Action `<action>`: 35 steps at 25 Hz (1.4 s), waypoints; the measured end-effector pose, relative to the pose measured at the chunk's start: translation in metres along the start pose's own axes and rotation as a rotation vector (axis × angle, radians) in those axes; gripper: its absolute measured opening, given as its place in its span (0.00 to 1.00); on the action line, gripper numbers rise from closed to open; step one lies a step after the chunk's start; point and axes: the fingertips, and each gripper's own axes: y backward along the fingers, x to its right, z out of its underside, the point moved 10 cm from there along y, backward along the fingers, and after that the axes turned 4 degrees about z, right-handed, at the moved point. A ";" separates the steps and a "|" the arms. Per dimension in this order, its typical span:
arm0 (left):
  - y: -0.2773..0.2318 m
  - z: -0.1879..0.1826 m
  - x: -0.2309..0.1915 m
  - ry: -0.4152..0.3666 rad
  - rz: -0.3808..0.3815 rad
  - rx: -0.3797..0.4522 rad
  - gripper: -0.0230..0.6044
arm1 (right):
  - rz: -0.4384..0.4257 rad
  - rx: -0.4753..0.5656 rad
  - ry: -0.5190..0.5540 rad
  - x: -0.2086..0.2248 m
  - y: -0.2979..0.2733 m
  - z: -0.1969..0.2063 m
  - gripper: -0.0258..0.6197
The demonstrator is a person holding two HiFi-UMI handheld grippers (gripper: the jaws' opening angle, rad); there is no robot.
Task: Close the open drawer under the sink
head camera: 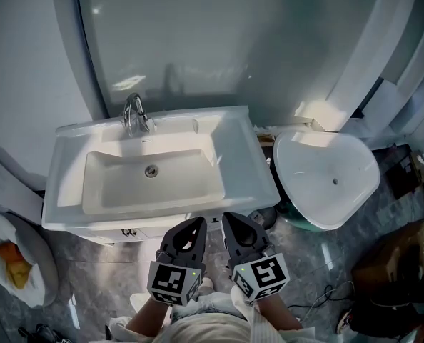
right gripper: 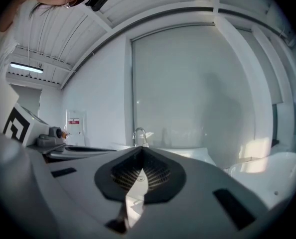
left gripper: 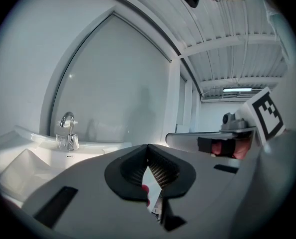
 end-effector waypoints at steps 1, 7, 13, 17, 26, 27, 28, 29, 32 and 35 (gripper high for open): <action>0.001 -0.004 0.001 -0.003 0.003 0.007 0.06 | -0.002 0.002 0.008 0.000 0.001 -0.003 0.05; 0.005 -0.023 0.008 -0.014 0.019 0.034 0.06 | -0.013 0.033 0.040 -0.002 0.008 -0.015 0.05; 0.006 -0.033 0.013 -0.021 0.024 0.057 0.06 | -0.004 0.094 0.017 0.000 0.017 -0.028 0.05; 0.005 -0.034 0.014 -0.024 0.023 0.053 0.06 | -0.014 0.095 0.023 0.001 0.018 -0.035 0.05; 0.007 -0.034 0.016 -0.036 0.020 0.050 0.06 | -0.042 0.070 0.024 -0.001 0.019 -0.035 0.05; 0.006 -0.034 0.016 -0.040 0.020 0.049 0.06 | -0.046 0.069 0.024 -0.002 0.019 -0.035 0.05; 0.006 -0.034 0.016 -0.044 0.020 0.049 0.06 | -0.049 0.068 0.026 -0.002 0.018 -0.036 0.05; 0.006 -0.035 0.016 -0.046 0.020 0.049 0.06 | -0.052 0.065 0.030 -0.002 0.017 -0.036 0.05; 0.006 -0.037 0.015 -0.040 0.020 0.045 0.06 | -0.061 0.054 0.038 -0.003 0.016 -0.035 0.05; 0.006 -0.040 0.012 -0.030 0.012 0.038 0.06 | -0.065 0.051 0.037 -0.001 0.016 -0.035 0.05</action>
